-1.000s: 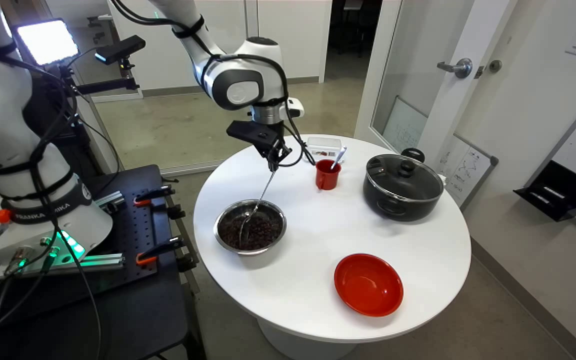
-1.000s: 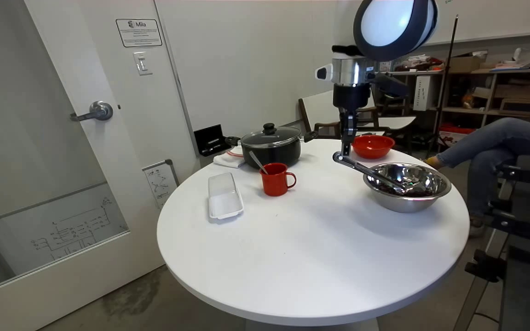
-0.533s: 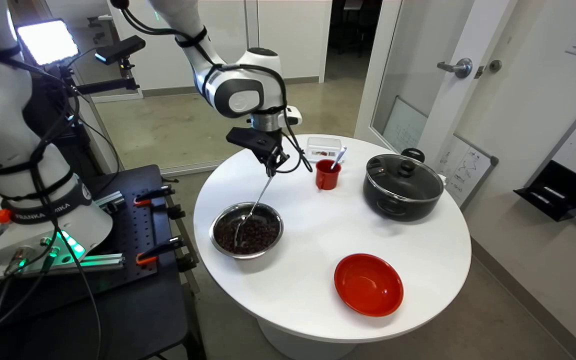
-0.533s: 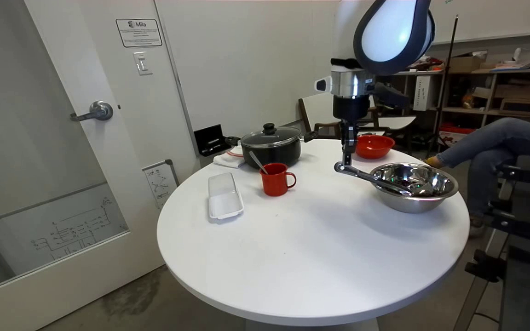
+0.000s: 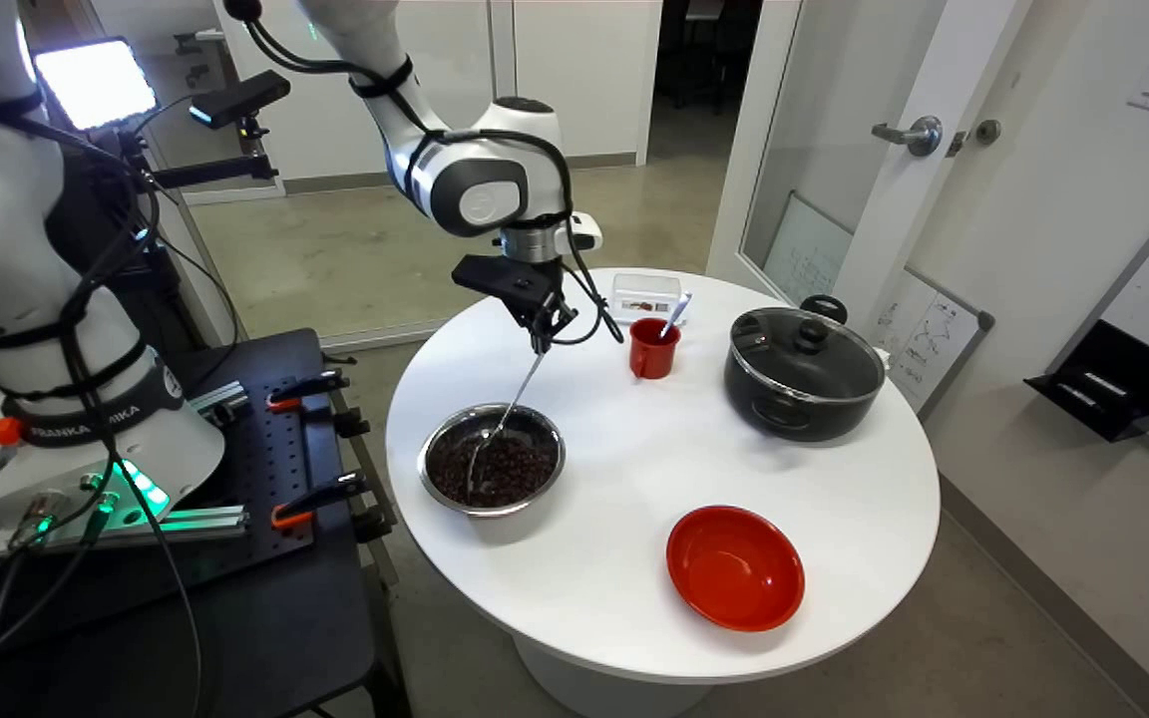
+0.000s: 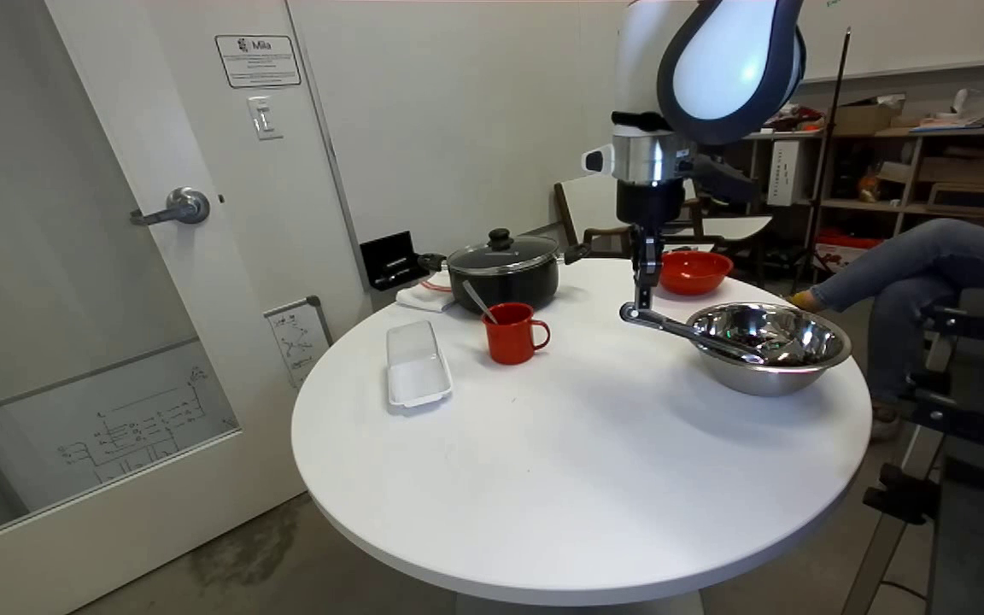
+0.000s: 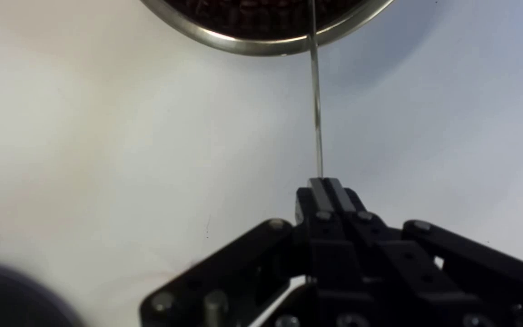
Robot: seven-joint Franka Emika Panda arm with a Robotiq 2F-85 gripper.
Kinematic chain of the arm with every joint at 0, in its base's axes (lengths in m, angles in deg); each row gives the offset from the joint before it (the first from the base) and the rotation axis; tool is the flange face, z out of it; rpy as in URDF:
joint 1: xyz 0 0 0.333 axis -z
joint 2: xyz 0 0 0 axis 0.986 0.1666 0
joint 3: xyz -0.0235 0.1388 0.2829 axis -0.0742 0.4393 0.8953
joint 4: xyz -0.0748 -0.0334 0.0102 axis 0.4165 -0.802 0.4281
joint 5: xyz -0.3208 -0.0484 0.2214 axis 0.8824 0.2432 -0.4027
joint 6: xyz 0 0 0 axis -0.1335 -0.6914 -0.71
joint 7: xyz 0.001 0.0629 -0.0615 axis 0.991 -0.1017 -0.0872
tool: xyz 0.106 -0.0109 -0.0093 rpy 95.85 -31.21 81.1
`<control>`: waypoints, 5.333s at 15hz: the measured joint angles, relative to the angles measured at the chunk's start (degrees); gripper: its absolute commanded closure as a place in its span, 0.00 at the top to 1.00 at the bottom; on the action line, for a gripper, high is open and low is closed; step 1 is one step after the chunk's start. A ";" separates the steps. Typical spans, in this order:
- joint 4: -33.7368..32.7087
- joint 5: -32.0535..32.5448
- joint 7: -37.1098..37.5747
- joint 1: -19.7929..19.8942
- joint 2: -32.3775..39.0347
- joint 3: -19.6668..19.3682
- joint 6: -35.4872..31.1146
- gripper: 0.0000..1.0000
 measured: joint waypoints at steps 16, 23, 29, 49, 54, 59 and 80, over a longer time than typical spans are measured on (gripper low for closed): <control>-0.88 0.48 0.78 0.05 1.32 -0.14 0.00 0.42; -0.88 0.48 1.05 0.08 1.29 -0.19 0.00 0.81; -0.87 1.76 2.28 -0.39 1.32 -0.99 -0.25 0.83; -1.01 30.35 40.84 -36.21 6.06 -31.95 -4.35 0.92; -1.11 32.00 47.04 -42.63 8.21 -35.96 -2.52 0.92; -1.55 31.99 50.02 -45.21 10.42 -36.92 -0.33 0.94; -5.55 44.15 62.73 -47.91 14.64 -37.89 2.07 0.35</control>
